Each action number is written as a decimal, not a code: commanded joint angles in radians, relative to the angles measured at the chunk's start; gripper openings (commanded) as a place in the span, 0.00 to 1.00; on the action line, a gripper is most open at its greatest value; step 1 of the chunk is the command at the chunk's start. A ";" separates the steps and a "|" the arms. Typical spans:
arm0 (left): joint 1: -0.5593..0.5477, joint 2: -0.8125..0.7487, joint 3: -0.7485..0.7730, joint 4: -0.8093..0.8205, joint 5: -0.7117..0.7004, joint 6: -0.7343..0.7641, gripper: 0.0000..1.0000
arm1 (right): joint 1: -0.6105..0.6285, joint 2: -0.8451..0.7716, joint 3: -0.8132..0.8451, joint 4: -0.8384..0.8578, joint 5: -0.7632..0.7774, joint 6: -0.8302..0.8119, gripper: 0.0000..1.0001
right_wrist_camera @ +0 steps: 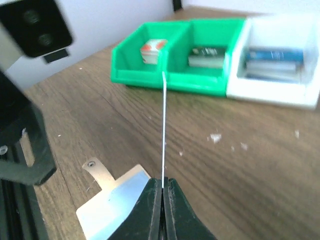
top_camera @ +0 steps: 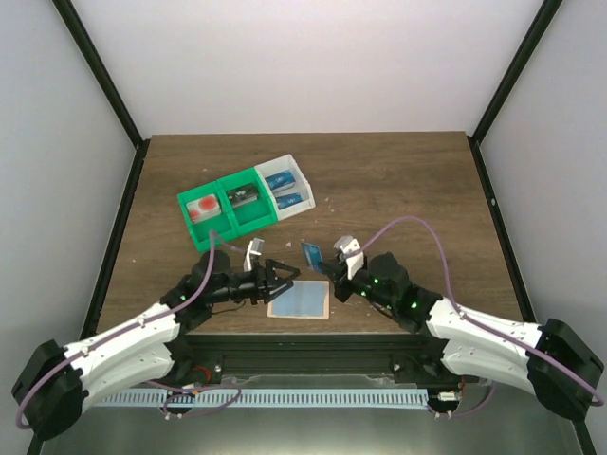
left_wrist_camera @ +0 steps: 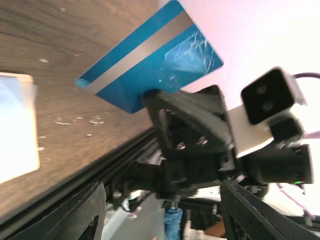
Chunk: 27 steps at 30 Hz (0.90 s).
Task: Take the credit cards out of the card holder
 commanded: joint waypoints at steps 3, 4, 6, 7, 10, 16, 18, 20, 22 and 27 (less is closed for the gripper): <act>0.002 -0.143 0.019 0.020 -0.041 -0.193 0.61 | 0.114 -0.043 -0.038 0.234 0.145 -0.492 0.01; 0.002 -0.163 0.019 0.010 -0.059 -0.211 0.61 | 0.119 -0.042 -0.041 0.251 0.152 -0.528 0.01; 0.002 -0.195 0.015 0.005 -0.082 -0.236 0.61 | 0.127 -0.034 -0.043 0.276 0.163 -0.586 0.00; 0.002 -0.207 0.009 0.006 -0.091 -0.247 0.62 | 0.130 -0.028 -0.043 0.283 0.160 -0.606 0.00; 0.002 -0.224 -0.009 0.035 -0.092 -0.279 0.61 | 0.142 -0.016 -0.042 0.295 0.147 -0.645 0.01; 0.002 -0.206 -0.018 0.075 -0.074 -0.292 0.59 | 0.190 -0.001 -0.047 0.303 0.194 -0.714 0.00; 0.001 -0.193 -0.018 0.095 -0.061 -0.291 0.58 | 0.211 0.006 -0.050 0.305 0.205 -0.752 0.01; 0.001 -0.175 -0.018 0.114 -0.042 -0.290 0.58 | 0.241 0.014 -0.053 0.310 0.236 -0.796 0.01; 0.002 -0.158 -0.023 0.135 -0.025 -0.295 0.55 | 0.270 0.024 -0.052 0.314 0.268 -0.830 0.00; 0.002 -0.133 -0.064 0.199 -0.004 -0.335 0.43 | 0.316 0.059 -0.043 0.316 0.323 -0.873 0.00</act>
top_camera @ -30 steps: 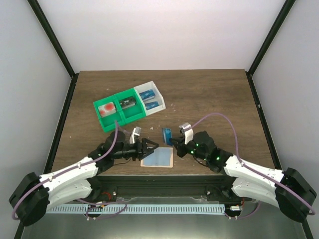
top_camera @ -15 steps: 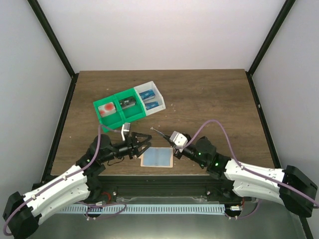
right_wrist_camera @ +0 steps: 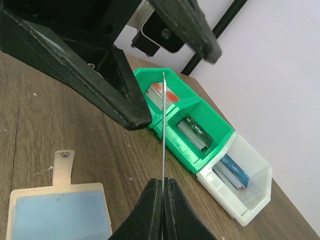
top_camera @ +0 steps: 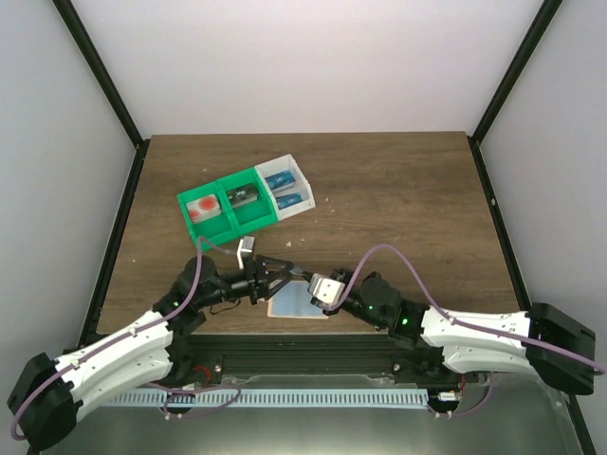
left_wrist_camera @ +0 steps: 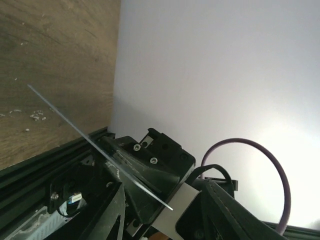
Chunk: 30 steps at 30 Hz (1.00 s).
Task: Take the credit cards out of the card holder
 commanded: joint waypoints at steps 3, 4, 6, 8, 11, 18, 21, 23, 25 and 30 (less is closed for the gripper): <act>0.002 0.008 -0.057 0.081 0.024 -0.056 0.36 | 0.046 0.031 0.006 0.034 0.098 -0.075 0.01; 0.001 0.005 -0.060 0.079 0.023 -0.056 0.34 | 0.050 0.032 0.004 0.038 0.106 -0.075 0.00; 0.001 -0.002 -0.063 0.074 0.018 -0.056 0.29 | 0.055 0.031 0.001 0.044 0.120 -0.076 0.01; 0.001 -0.009 -0.062 0.063 0.011 -0.051 0.23 | 0.058 0.032 -0.001 0.044 0.132 -0.077 0.01; 0.002 -0.018 -0.059 0.040 -0.003 -0.038 0.15 | 0.063 0.029 -0.003 0.041 0.138 -0.076 0.01; 0.001 -0.020 -0.072 0.040 -0.005 -0.029 0.00 | 0.073 0.024 -0.003 0.012 0.153 -0.073 0.10; 0.002 -0.025 -0.072 0.033 -0.011 -0.024 0.00 | 0.075 0.017 -0.004 0.008 0.158 -0.076 0.11; 0.002 -0.028 -0.072 0.028 -0.014 -0.015 0.00 | 0.075 0.009 -0.001 -0.004 0.155 -0.073 0.15; 0.001 -0.031 -0.071 0.022 -0.015 0.005 0.00 | 0.075 -0.006 0.006 -0.024 0.154 -0.049 0.22; 0.003 -0.042 -0.080 0.030 -0.015 0.072 0.00 | 0.075 -0.108 0.013 -0.121 0.140 0.094 0.39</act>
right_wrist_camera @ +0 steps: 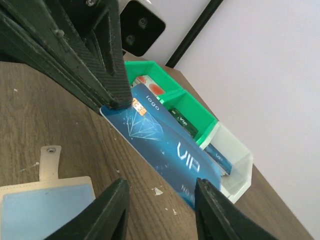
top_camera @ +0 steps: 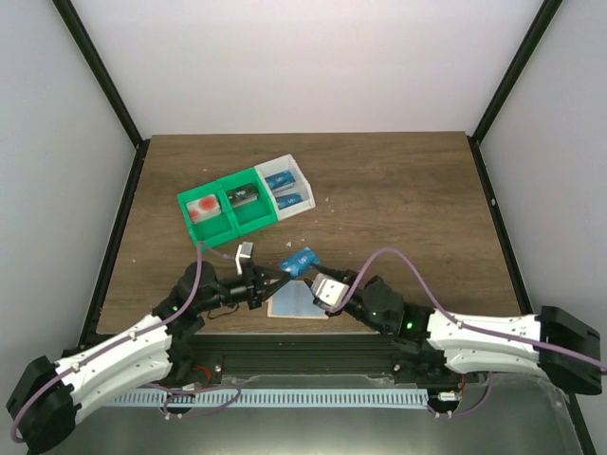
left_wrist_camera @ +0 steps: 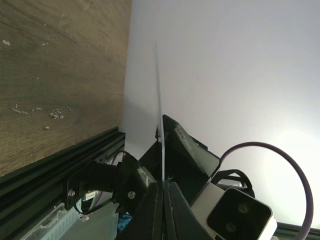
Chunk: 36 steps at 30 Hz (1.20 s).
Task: Take the credit cards out of the card holder
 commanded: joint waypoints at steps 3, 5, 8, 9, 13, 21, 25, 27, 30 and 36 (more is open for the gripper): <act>0.008 -0.030 -0.021 0.017 -0.020 0.119 0.00 | 0.010 -0.171 0.018 -0.178 -0.069 0.232 0.49; 0.010 -0.029 -0.023 0.014 -0.016 0.164 0.00 | 0.010 -0.244 0.018 -0.233 -0.082 0.322 0.53; 0.014 -0.033 -0.025 0.012 -0.018 0.247 0.00 | 0.010 -0.342 0.014 -0.280 -0.021 0.509 0.60; 0.014 -0.035 -0.024 0.012 -0.024 0.272 0.00 | 0.009 -0.367 0.020 -0.304 0.031 0.611 0.62; 0.015 -0.039 -0.018 0.035 -0.014 0.372 0.00 | -0.032 -0.384 0.136 -0.519 0.014 0.948 0.64; 0.017 -0.069 -0.012 0.042 0.034 0.494 0.00 | -0.225 -0.231 0.301 -0.695 -0.347 1.147 0.61; 0.017 -0.094 -0.015 -0.002 0.019 0.530 0.00 | -0.372 -0.198 0.272 -0.615 -0.614 1.232 0.51; 0.017 -0.104 -0.021 0.001 0.031 0.533 0.00 | -0.423 -0.186 0.257 -0.581 -0.687 1.272 0.50; 0.017 -0.114 -0.030 0.011 0.040 0.531 0.00 | -0.468 -0.172 0.239 -0.522 -0.788 1.315 0.49; 0.016 -0.115 -0.034 0.018 0.045 0.530 0.00 | -0.497 -0.150 0.204 -0.412 -0.885 1.375 0.47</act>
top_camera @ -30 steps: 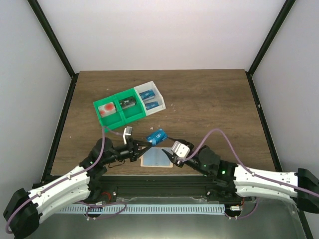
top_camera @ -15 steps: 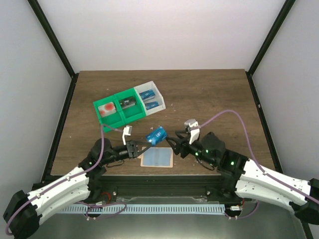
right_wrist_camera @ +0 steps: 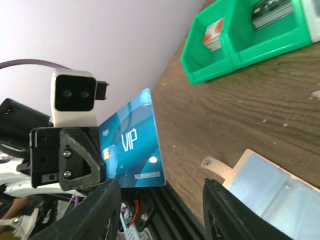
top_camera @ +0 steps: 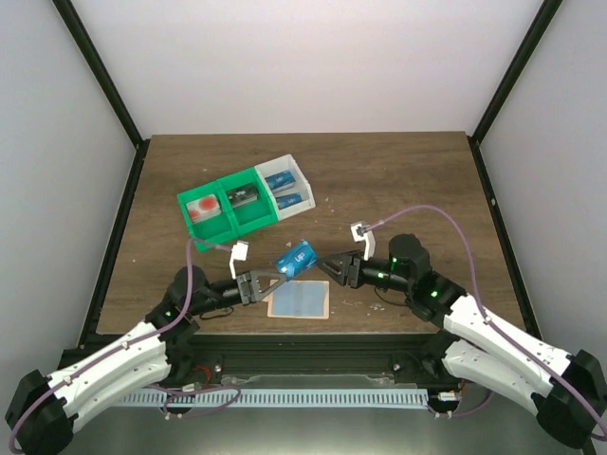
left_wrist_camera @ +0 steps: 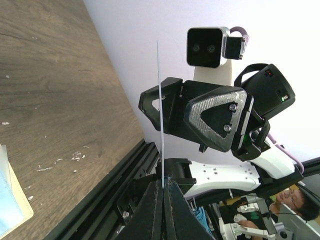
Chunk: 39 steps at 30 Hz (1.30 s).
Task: Take the credit cards out of the card holder
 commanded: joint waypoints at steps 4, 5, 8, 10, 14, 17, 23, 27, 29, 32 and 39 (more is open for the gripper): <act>0.004 -0.003 -0.016 0.039 0.030 0.016 0.00 | -0.019 0.016 -0.023 0.111 -0.127 0.079 0.37; 0.004 -0.004 -0.018 0.042 0.033 0.014 0.00 | -0.020 0.016 -0.028 0.119 -0.128 0.085 0.35; 0.004 -0.009 -0.024 0.047 0.034 0.008 0.00 | -0.020 0.016 -0.040 0.142 -0.136 0.102 0.35; 0.004 -0.011 -0.029 0.047 0.035 0.003 0.00 | -0.022 0.021 -0.044 0.153 -0.141 0.109 0.35; 0.004 -0.009 -0.034 0.053 0.044 -0.001 0.00 | -0.022 0.035 -0.052 0.187 -0.163 0.123 0.34; 0.004 -0.011 -0.037 0.059 0.046 -0.004 0.00 | -0.022 0.044 -0.058 0.212 -0.179 0.138 0.30; 0.003 -0.016 -0.039 0.069 0.049 -0.009 0.00 | -0.023 0.048 -0.057 0.173 -0.143 0.131 0.36; 0.004 -0.016 -0.040 0.073 0.049 -0.008 0.00 | -0.024 0.045 -0.067 0.204 -0.157 0.133 0.28; 0.004 -0.014 -0.041 0.077 0.049 -0.009 0.00 | -0.024 0.044 -0.070 0.223 -0.167 0.134 0.19; 0.004 -0.007 -0.041 0.082 0.050 -0.009 0.00 | -0.024 0.034 -0.079 0.248 -0.163 0.140 0.08; 0.004 -0.003 -0.045 0.067 0.037 -0.004 0.00 | -0.024 -0.022 -0.131 0.335 -0.121 0.171 0.01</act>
